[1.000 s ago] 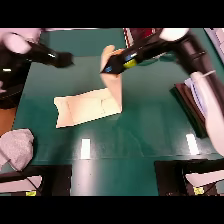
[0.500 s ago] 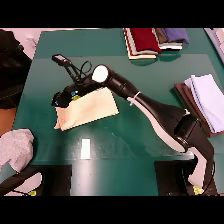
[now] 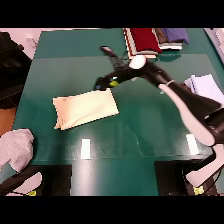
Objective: Fold the shirts.
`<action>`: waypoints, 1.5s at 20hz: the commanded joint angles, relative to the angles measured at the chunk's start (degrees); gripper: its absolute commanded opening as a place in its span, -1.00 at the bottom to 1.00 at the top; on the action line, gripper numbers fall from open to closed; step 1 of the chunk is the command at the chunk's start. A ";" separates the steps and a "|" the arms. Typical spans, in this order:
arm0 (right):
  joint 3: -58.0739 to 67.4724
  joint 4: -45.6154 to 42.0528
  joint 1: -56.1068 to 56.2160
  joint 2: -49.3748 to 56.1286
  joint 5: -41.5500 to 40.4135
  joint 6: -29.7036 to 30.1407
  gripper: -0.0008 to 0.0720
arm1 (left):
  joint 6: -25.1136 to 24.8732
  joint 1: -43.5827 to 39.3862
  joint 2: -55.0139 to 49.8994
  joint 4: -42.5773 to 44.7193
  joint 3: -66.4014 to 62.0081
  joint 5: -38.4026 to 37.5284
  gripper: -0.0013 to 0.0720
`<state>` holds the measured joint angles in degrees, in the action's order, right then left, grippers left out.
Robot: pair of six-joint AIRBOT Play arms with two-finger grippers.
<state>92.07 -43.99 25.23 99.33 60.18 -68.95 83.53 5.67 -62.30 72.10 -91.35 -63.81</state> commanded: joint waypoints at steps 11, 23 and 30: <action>-5.79 11.80 -4.04 12.09 3.45 -1.99 0.64 | -1.53 0.00 -2.45 -5.16 0.22 -0.26 -0.91; 13.29 -6.54 -5.40 9.88 5.81 -6.25 -0.92 | -4.09 -15.34 -2.45 -4.85 0.22 2.25 -0.91; 13.18 -21.55 -32.11 -5.60 14.67 -11.69 -0.92 | -4.02 -23.91 -2.45 -4.85 0.22 3.96 -0.91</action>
<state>104.97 -58.81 3.22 98.98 70.87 -78.37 79.55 -14.90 -64.73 67.20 -91.11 -61.12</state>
